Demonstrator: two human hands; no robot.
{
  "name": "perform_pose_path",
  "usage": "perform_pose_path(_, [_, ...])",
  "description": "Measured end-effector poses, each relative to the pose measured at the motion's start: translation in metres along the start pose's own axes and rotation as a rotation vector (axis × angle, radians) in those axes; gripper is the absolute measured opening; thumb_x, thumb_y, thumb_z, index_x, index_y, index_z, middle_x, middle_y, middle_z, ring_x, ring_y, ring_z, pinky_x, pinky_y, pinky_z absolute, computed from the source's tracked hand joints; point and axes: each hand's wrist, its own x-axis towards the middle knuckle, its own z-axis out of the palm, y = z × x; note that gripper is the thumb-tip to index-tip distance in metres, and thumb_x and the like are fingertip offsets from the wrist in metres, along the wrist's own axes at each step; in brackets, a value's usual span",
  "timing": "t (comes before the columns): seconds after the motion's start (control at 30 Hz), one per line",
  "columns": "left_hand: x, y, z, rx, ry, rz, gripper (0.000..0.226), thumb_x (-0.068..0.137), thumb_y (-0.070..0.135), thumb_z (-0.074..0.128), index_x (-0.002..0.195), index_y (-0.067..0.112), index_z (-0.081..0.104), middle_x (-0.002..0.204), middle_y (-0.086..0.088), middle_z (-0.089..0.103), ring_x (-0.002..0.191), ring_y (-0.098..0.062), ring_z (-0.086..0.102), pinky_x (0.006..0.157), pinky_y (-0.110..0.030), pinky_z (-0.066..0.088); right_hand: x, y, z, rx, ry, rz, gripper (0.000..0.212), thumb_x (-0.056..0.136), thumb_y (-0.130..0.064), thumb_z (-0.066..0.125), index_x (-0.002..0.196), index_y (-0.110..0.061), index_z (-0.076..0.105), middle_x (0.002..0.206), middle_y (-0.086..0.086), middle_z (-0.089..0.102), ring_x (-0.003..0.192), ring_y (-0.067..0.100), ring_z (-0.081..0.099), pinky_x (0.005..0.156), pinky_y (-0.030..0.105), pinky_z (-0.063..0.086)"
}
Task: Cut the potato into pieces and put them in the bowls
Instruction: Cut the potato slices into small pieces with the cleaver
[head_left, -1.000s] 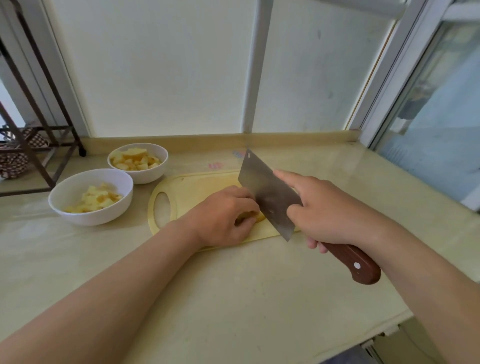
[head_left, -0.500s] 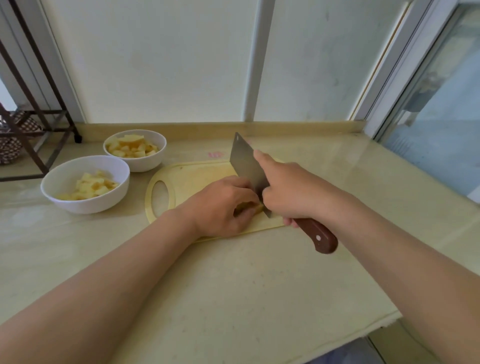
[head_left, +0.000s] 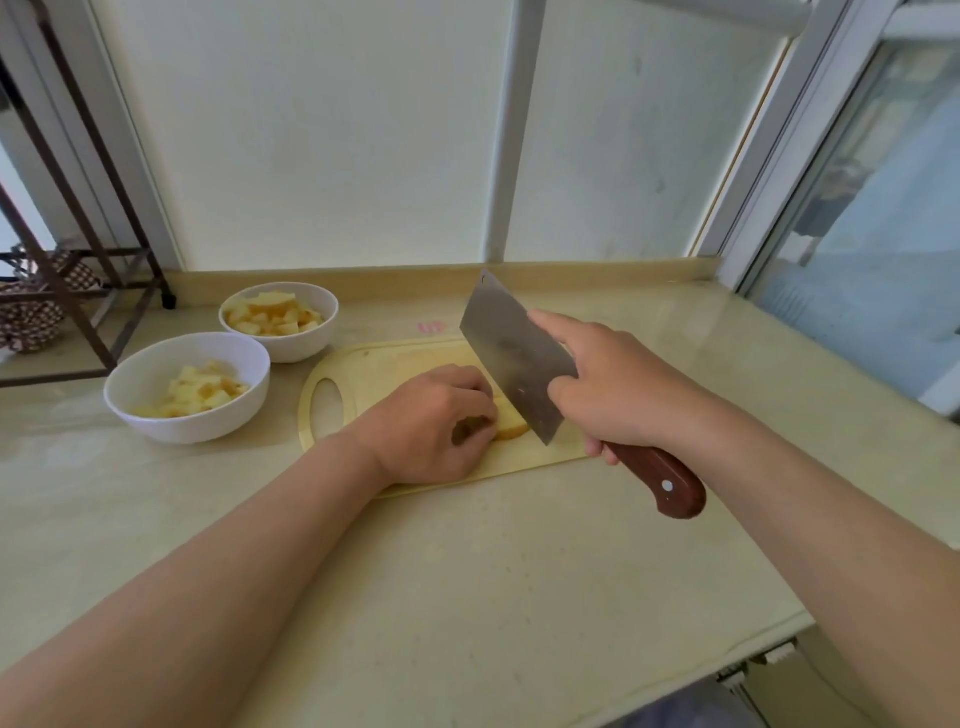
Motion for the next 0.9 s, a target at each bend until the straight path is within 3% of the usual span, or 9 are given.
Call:
perform_pose_path(0.13, [0.0, -0.002, 0.001, -0.003, 0.003, 0.015, 0.014, 0.081, 0.016, 0.062, 0.084, 0.008, 0.074, 0.091, -0.004, 0.064, 0.077, -0.019, 0.058, 0.07, -0.032, 0.05, -0.005, -0.003, 0.001, -0.02, -0.027, -0.014, 0.086, 0.094, -0.007, 0.042, 0.16, -0.056, 0.016, 0.109, 0.003, 0.06, 0.045, 0.016, 0.067, 0.047, 0.032, 0.058])
perform_pose_path(0.27, [0.0, -0.002, 0.001, -0.009, 0.022, 0.021, 0.012, 0.08, 0.014, 0.062, 0.079, 0.008, 0.073, 0.088, -0.003, 0.064, 0.075, -0.018, 0.056, 0.068, -0.032, 0.049, -0.007, -0.002, 0.003, -0.016, -0.029, -0.002, 0.085, 0.094, -0.006, 0.041, 0.161, -0.054, 0.017, 0.085, -0.004, 0.055, 0.039, 0.012, 0.062, 0.046, 0.031, 0.055])
perform_pose_path(0.33, [0.001, -0.002, 0.002, -0.005, 0.02, 0.022, 0.013, 0.08, 0.014, 0.061, 0.079, 0.008, 0.073, 0.087, -0.003, 0.064, 0.075, -0.019, 0.056, 0.068, -0.031, 0.048, -0.008, -0.003, 0.002, -0.017, -0.029, 0.007, 0.085, 0.094, -0.006, 0.04, 0.161, -0.054, 0.017, 0.088, -0.002, 0.058, 0.039, 0.012, 0.062, 0.046, 0.03, 0.054])
perform_pose_path(0.43, [0.001, -0.003, 0.002, -0.005, 0.019, 0.027, 0.014, 0.08, 0.014, 0.062, 0.081, 0.009, 0.074, 0.088, -0.003, 0.063, 0.075, -0.018, 0.056, 0.069, -0.03, 0.049, -0.013, -0.005, 0.0, -0.058, -0.061, 0.01, 0.085, 0.094, -0.008, 0.04, 0.161, -0.054, 0.014, 0.113, 0.001, 0.061, 0.045, 0.015, 0.067, 0.046, 0.03, 0.056])
perform_pose_path(0.6, [0.0, -0.003, 0.001, -0.013, 0.014, 0.021, 0.013, 0.081, 0.014, 0.063, 0.083, 0.009, 0.075, 0.088, -0.004, 0.063, 0.075, -0.017, 0.055, 0.069, -0.031, 0.049, -0.024, -0.013, -0.006, -0.158, -0.135, 0.036, 0.083, 0.098, -0.01, 0.04, 0.162, -0.053, 0.008, 0.086, 0.006, 0.06, 0.039, 0.011, 0.061, 0.047, 0.028, 0.054])
perform_pose_path(0.9, [-0.001, -0.005, 0.002, -0.04, 0.028, 0.001, 0.016, 0.077, 0.013, 0.065, 0.087, 0.011, 0.077, 0.094, -0.001, 0.067, 0.077, -0.015, 0.061, 0.071, -0.03, 0.052, 0.007, -0.026, 0.02, -0.176, -0.116, 0.057, 0.088, 0.095, -0.005, 0.04, 0.164, -0.043, -0.001, 0.092, 0.013, 0.066, 0.064, 0.028, 0.075, 0.054, 0.04, 0.065])
